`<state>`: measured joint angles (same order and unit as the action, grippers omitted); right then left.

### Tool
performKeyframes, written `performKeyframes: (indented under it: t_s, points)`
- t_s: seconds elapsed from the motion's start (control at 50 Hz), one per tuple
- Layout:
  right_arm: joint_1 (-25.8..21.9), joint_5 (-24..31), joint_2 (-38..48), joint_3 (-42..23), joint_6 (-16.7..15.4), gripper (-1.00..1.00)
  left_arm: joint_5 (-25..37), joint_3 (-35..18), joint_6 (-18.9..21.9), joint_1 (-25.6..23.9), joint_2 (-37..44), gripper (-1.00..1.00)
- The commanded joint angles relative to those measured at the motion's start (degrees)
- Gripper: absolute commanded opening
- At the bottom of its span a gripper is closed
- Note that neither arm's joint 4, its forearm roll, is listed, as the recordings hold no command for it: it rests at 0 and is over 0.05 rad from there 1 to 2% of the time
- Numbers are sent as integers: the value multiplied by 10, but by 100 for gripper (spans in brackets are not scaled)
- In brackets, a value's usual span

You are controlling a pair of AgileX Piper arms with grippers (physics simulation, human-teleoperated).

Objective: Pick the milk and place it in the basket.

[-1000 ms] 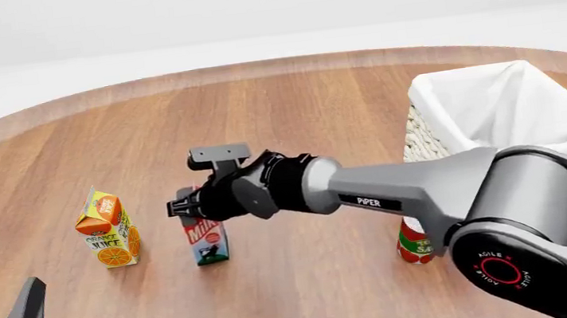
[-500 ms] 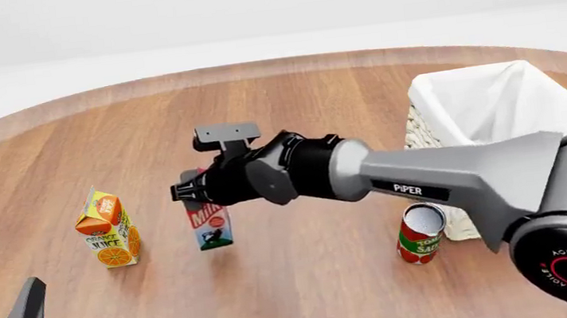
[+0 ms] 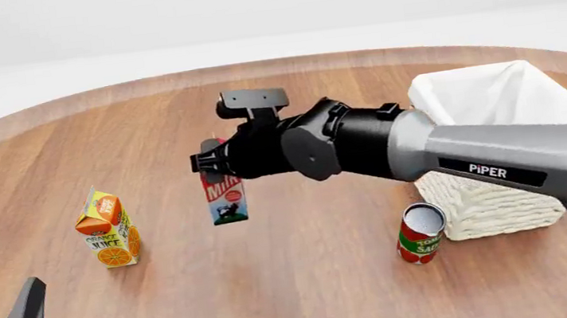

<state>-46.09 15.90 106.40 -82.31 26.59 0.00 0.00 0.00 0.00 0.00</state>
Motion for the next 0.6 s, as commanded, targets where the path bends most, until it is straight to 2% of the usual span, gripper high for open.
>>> performKeyframes:
  t_s: [0.02,0.34,0.6]
  points:
    - [23,6,-68,20,-8,-100,0,0,0,0,0,100]
    - [73,20,-167,68,-21,-100,0,0,0,0,0,100]
    - [117,40,-227,77,-31,-100,0,0,0,0,0,100]
